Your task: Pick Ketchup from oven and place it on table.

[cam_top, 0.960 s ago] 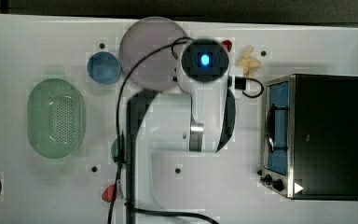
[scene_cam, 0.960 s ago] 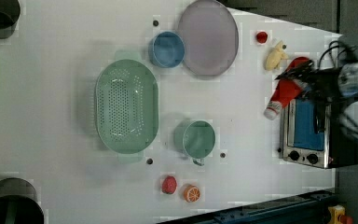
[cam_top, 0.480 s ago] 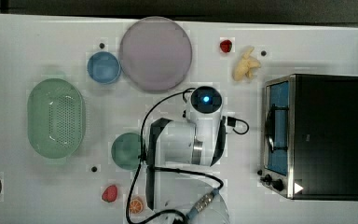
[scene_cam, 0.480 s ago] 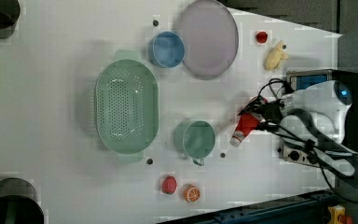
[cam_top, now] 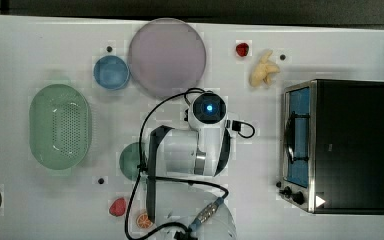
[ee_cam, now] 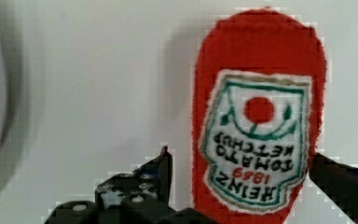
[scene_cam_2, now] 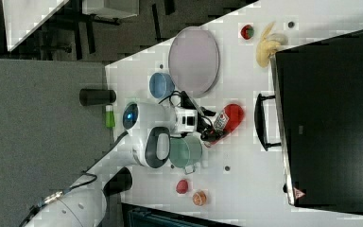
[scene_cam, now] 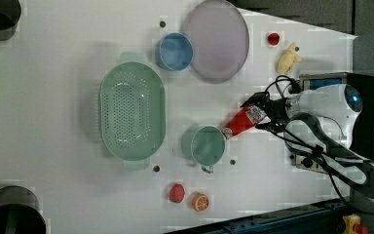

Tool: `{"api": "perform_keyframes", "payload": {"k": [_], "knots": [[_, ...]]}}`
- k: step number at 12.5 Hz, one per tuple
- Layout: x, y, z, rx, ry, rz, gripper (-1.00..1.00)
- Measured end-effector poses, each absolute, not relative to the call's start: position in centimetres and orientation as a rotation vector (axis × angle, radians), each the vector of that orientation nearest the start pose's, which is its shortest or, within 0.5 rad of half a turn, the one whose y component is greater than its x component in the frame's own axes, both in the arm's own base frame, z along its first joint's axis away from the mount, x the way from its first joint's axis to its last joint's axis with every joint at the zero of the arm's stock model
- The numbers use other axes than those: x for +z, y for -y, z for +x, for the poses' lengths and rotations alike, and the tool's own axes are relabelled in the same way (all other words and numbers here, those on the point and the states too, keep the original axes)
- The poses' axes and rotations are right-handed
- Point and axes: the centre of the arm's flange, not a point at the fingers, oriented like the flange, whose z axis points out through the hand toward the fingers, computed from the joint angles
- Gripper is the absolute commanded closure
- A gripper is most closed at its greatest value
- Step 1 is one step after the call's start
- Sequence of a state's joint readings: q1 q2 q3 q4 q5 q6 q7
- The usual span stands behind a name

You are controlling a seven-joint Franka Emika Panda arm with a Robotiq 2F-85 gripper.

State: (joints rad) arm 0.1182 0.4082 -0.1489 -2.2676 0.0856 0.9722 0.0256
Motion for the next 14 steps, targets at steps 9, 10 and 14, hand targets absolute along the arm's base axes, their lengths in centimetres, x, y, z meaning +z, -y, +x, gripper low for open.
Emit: {"api": "perform_keyframes", "payload": {"k": [9, 10, 14], "knots": [[56.6, 1.9, 57.5, -0.446, -1.234, -2.65, -1.0], [61.5, 2.7, 56.9, -0.411, -1.25, -2.655, -1.0], [57.7, 3.7, 54.8, 0.012, -1.456, -2.833, -1.0]]}}
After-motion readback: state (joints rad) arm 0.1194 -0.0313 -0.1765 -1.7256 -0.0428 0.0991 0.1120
